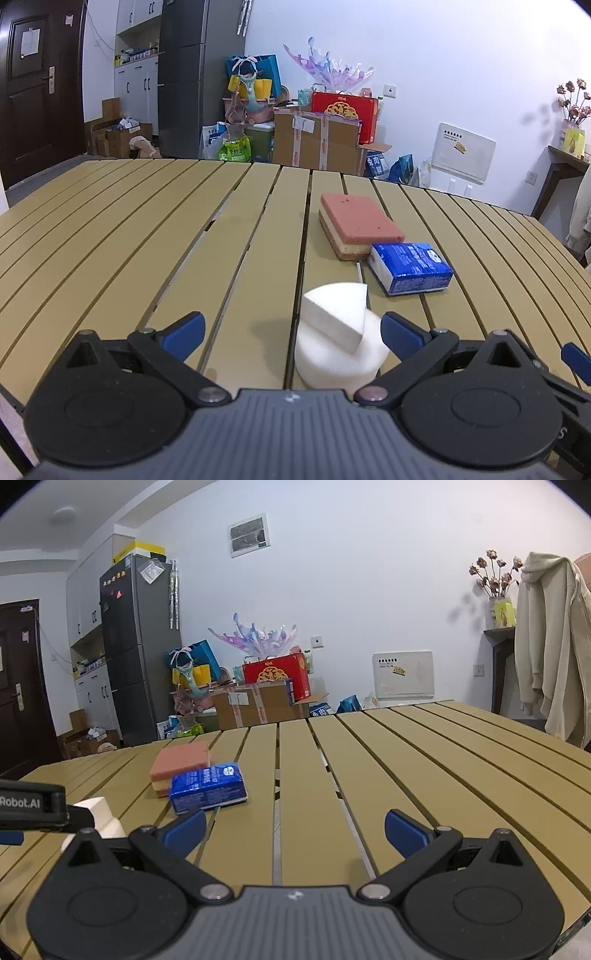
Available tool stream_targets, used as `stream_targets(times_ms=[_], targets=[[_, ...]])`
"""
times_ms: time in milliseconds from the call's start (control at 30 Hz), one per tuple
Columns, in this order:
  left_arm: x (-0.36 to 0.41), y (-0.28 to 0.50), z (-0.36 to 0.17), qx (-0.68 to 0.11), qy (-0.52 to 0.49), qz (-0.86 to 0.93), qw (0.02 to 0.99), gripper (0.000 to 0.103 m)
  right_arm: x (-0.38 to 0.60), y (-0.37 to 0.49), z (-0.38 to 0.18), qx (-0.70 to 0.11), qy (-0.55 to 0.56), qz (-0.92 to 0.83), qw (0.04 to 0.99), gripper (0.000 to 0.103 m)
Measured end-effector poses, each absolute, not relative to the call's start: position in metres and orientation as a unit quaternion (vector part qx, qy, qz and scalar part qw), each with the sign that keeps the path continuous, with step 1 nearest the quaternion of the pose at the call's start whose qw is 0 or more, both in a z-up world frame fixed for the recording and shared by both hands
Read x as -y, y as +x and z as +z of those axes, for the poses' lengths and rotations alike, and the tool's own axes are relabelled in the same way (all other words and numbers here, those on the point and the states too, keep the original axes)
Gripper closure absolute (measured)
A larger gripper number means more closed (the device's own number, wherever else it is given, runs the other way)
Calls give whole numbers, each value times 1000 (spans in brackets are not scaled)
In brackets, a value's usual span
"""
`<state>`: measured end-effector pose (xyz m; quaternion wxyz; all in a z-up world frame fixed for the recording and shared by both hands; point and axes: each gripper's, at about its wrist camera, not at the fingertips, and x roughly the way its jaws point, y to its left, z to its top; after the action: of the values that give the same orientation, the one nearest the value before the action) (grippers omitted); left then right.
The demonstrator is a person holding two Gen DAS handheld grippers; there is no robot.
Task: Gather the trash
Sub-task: 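Close the left tool on the white foam wedge while the right tool grasps the foam cylinder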
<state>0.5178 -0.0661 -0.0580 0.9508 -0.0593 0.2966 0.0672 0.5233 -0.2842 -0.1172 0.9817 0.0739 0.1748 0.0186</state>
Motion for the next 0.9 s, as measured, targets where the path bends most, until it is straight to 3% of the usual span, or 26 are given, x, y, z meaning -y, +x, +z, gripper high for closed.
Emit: stream_targets(times_ms=[100, 133, 200, 267, 300, 900], targets=[[71, 523, -60, -294, -51, 63, 952, 2, 285, 527, -121, -183, 78, 16, 980, 0], [72, 525, -60, -293, -47, 62, 953, 8, 285, 528, -120, -181, 80, 16, 980, 0], [74, 528, -62, -293, -41, 62, 953, 26, 286, 529, -120, -182, 80, 16, 980, 0], [73, 529, -63, -293, -45, 47, 954, 61, 284, 530, -121, -183, 76, 18, 980, 0], [74, 529, -62, -290, -47, 38, 955, 69, 284, 530, -121, -183, 75, 19, 980, 0], [19, 500, -46, -260, -51, 57, 963, 71, 236, 539, -108, -198, 99, 100, 970, 0]])
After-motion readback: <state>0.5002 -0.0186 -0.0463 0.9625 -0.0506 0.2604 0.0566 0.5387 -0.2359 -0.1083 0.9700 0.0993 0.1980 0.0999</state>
